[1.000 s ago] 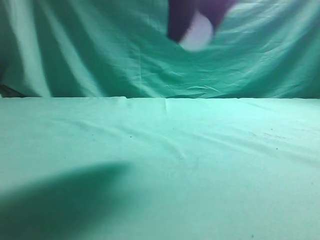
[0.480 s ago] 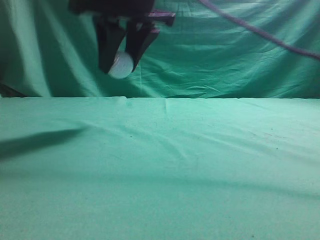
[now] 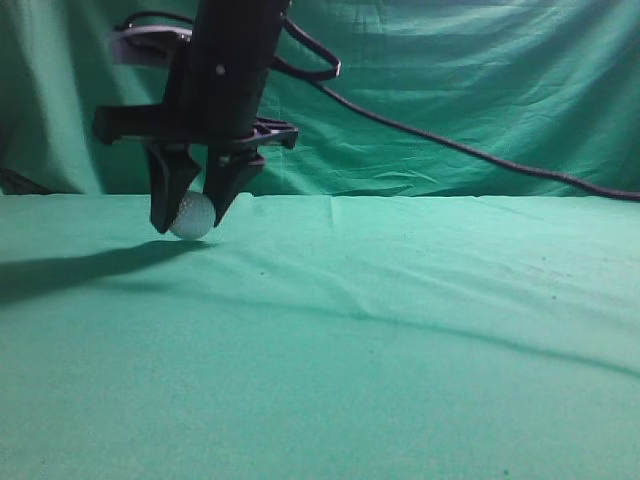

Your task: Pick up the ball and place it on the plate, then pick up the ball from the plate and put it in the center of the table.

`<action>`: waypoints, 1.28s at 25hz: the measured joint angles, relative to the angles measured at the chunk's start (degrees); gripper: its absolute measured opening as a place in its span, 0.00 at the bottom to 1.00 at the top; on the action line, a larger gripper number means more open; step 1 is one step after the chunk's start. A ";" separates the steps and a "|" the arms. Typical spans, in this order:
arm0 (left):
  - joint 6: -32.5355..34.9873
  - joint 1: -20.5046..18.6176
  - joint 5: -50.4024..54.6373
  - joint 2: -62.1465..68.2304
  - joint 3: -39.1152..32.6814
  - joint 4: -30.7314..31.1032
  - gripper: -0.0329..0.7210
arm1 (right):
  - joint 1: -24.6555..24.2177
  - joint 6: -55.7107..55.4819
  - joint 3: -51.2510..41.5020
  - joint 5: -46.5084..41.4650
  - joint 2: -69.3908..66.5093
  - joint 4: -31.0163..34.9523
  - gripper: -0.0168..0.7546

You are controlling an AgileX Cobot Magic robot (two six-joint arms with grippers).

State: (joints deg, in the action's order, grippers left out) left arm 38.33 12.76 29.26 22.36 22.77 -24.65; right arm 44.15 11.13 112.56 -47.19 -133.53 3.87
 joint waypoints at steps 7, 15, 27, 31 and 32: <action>0.00 0.00 0.00 0.00 0.00 0.00 0.04 | 0.00 1.59 0.36 0.99 -0.76 0.28 0.62; 0.00 0.00 0.00 0.00 0.00 0.00 0.04 | 0.00 1.53 0.88 -4.25 3.21 -0.04 0.69; 0.00 0.00 0.00 0.00 0.00 0.00 0.04 | 0.00 -4.95 4.55 -24.34 23.84 -2.96 0.02; 0.00 0.00 -0.04 0.00 0.00 0.00 0.04 | 0.00 -7.67 4.55 -24.84 31.55 -4.30 0.02; 0.00 0.00 -0.04 0.00 0.00 0.00 0.04 | 0.00 -7.82 4.55 -24.98 33.14 -4.41 0.02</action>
State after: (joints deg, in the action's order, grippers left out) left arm 38.33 12.76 29.22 22.36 22.77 -24.65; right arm 44.15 3.32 117.11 -72.18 -100.39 -0.54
